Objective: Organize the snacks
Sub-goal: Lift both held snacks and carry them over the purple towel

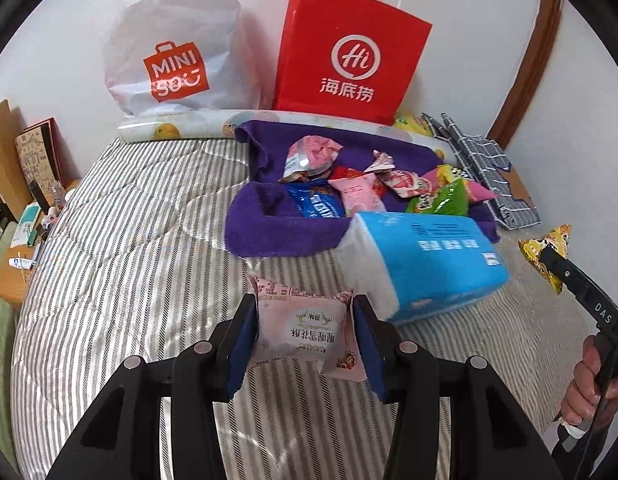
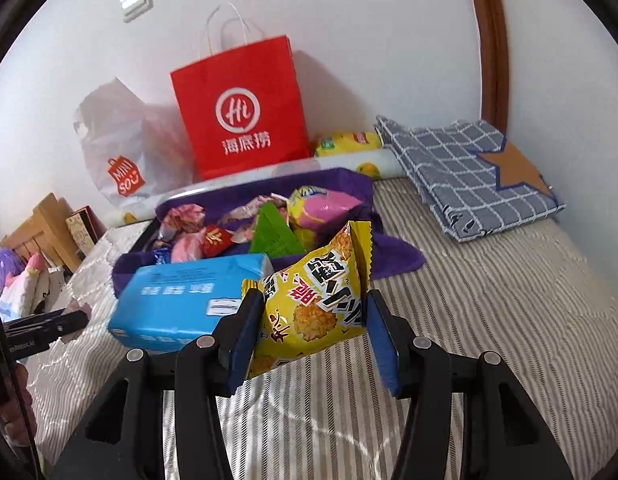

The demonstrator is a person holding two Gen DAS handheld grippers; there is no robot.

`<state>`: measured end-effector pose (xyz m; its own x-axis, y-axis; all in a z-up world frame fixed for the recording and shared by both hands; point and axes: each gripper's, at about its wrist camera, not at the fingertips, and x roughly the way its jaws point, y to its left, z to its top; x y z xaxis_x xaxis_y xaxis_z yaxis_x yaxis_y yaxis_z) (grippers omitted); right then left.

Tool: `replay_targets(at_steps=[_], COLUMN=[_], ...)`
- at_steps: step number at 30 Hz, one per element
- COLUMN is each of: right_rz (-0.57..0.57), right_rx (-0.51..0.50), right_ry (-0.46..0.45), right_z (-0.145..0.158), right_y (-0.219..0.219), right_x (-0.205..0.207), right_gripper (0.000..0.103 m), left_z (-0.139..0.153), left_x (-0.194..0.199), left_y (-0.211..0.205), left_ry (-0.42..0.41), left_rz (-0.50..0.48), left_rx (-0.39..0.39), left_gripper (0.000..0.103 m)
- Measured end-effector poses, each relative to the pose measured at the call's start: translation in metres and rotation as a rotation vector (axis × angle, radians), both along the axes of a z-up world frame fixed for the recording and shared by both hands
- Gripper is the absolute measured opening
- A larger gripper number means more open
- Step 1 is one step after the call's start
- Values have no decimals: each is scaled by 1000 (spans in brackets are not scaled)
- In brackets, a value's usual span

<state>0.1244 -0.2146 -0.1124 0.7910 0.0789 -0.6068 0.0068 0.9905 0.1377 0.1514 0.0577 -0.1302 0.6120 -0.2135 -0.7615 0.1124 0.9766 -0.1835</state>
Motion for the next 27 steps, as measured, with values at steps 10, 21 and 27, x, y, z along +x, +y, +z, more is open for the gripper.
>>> replay_targets(at_steps=[10, 21, 27], right_rz=[26, 44, 52], right_rx=[-16, -10, -19], right_ry=[-69, -129, -154], right_z=[30, 50, 59], right_y=[5, 8, 7], right_x=[-29, -55, -63], right_gripper=[52, 52, 52], left_z=[26, 49, 57], left_x=[-25, -43, -46], left_y=[-17, -38, -45], left_ry=[-54, -99, -114], left_rz=[-24, -51, -56], left_rx=[-8, -10, -15], left_gripper=[45, 45, 45])
